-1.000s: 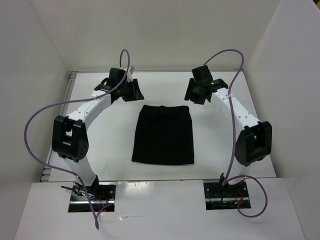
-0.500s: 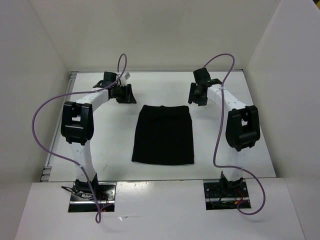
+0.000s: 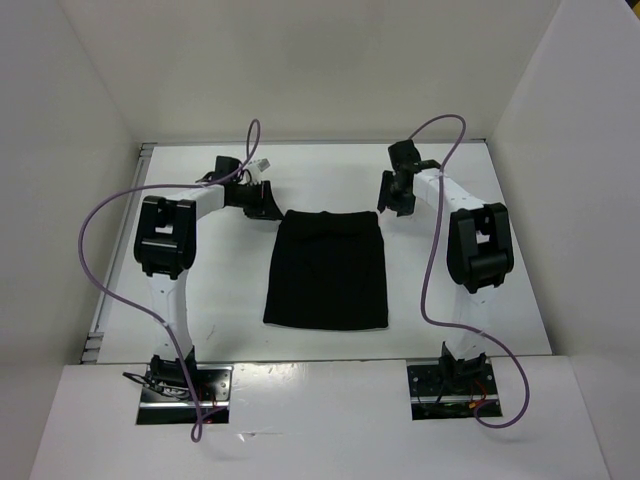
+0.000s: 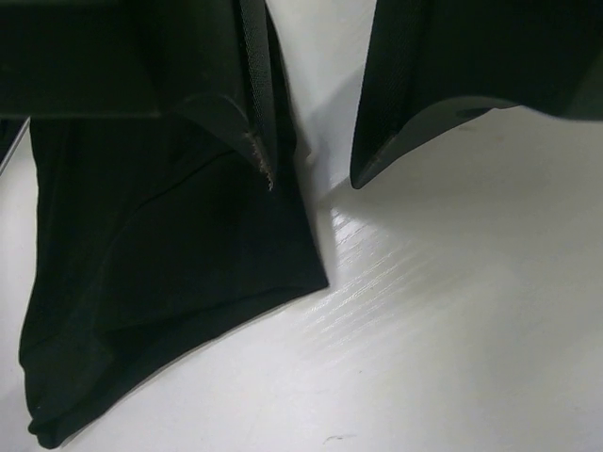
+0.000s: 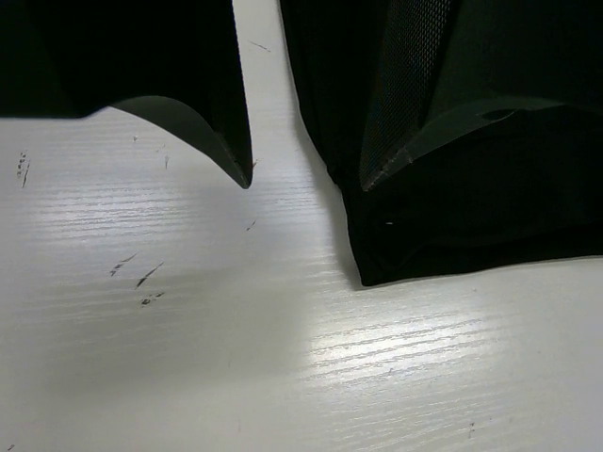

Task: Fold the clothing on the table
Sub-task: Fold the skirt

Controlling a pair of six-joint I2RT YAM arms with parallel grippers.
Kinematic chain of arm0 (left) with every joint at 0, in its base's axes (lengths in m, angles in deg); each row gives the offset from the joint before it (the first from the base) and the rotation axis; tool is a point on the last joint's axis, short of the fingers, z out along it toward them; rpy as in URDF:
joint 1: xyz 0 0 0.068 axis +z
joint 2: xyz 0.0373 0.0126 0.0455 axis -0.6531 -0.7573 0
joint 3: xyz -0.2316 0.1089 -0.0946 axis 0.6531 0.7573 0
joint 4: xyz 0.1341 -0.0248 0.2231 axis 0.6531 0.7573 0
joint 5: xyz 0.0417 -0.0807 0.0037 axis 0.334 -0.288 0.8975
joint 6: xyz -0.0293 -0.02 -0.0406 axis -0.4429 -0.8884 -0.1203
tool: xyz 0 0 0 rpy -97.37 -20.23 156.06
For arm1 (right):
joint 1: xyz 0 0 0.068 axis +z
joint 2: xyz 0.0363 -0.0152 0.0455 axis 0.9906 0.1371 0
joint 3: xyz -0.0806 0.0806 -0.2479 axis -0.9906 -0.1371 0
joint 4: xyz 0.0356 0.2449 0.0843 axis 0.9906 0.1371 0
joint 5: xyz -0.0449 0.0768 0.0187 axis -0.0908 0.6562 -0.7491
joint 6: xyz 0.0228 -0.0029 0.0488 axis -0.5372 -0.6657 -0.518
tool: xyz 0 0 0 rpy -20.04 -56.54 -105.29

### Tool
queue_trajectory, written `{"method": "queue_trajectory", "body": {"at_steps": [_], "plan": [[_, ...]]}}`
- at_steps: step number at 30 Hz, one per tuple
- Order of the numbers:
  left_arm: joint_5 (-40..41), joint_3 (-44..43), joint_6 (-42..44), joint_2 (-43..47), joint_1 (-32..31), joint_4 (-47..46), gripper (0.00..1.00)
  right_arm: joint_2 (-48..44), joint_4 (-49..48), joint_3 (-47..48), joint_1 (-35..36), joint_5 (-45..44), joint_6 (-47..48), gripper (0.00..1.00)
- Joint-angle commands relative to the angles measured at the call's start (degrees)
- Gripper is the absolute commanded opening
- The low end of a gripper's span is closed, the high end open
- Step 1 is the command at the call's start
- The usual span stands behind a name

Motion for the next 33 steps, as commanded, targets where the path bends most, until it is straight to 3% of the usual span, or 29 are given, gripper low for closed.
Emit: {"method": "queue_trajectory", "body": {"at_steps": [1,13,16,20,22,33], "plan": [[-3.23,-0.56,1.62,-1.79,-0.59,-3.31,0.45,-0.46,-2.01,1.91,-0.63,0.16,0.61,0.55],[-3.14,-2.22,-1.46,-5.92,-3.4,-7.26,0.42,0.06,-3.68,1.29,-1.24,4.19,2.36,0.53],[-3.15,-2.23,-1.99,-6.54,-3.4,-7.26,0.36,1.46,-4.82,1.29,-2.38,8.23,2.98,0.5],[-3.15,-1.71,-2.69,-7.07,-3.93,-7.79,0.09,2.52,-5.44,1.29,-2.91,13.16,4.12,0.49],[-3.15,-1.7,-3.22,-7.07,-3.93,-7.79,0.02,2.53,-6.06,0.59,-2.91,13.17,4.64,0.49],[-2.09,-0.65,-3.22,-6.54,-3.93,-7.88,0.0,7.53,-8.78,1.11,-3.44,19.06,4.65,0.45]]}}
